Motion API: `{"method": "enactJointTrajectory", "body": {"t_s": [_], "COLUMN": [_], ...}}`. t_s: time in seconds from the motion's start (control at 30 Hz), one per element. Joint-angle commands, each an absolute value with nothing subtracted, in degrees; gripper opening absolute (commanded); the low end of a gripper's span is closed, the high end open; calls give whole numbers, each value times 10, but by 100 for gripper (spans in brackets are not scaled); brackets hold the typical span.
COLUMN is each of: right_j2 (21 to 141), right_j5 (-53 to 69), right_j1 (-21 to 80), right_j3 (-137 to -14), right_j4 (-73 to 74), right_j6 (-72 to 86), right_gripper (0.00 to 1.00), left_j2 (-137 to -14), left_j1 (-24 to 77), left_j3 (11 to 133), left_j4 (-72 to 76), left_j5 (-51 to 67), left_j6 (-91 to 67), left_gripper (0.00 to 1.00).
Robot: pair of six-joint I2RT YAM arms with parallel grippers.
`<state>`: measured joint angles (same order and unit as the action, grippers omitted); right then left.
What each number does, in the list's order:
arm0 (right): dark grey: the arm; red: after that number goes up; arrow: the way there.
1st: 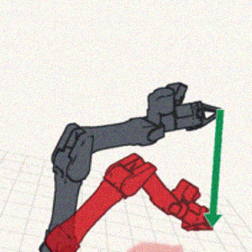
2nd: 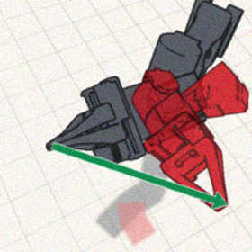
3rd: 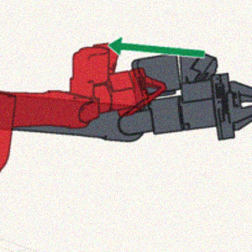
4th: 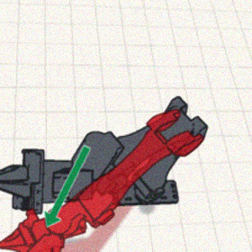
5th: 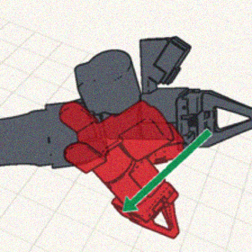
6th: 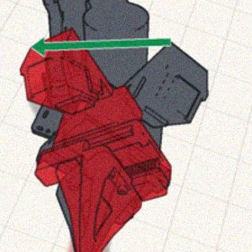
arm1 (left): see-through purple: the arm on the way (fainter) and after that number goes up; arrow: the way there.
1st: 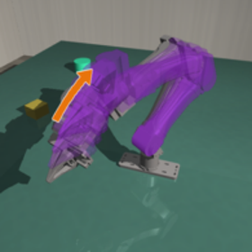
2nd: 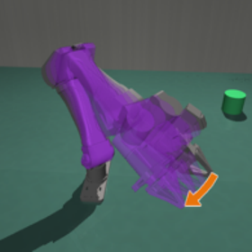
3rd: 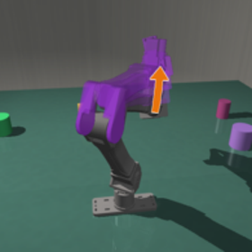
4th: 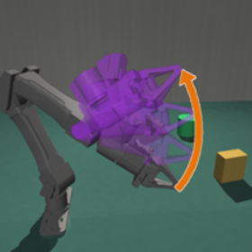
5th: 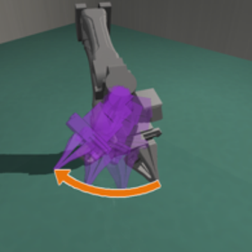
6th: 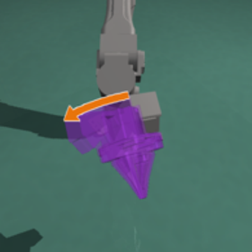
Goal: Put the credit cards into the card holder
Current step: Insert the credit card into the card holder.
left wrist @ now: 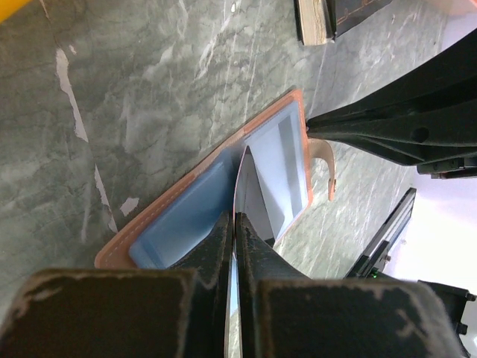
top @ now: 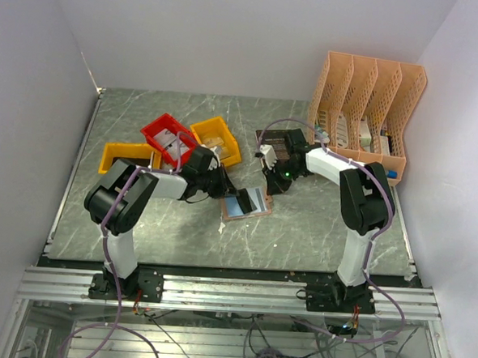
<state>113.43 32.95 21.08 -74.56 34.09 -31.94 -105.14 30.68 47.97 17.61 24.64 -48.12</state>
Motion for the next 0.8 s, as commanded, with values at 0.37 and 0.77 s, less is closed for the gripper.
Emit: {"method": "enactJointTrajectory", "body": {"t_s": [0.37, 0.77], "right_j2": [1154, 1154], "right_j5": [322, 324], "right_j1": [235, 240], "right_j3": [-748, -749], "right_j4": [320, 322], "right_j6": [-305, -306], "right_gripper": [4, 4], "left_j2": [-1048, -1048], "left_j1": [319, 319], "left_j3": [492, 490], "left_j4": [91, 93], "left_j5": [232, 246], "left_j6": [-444, -452], "left_gripper": [10, 10]}}
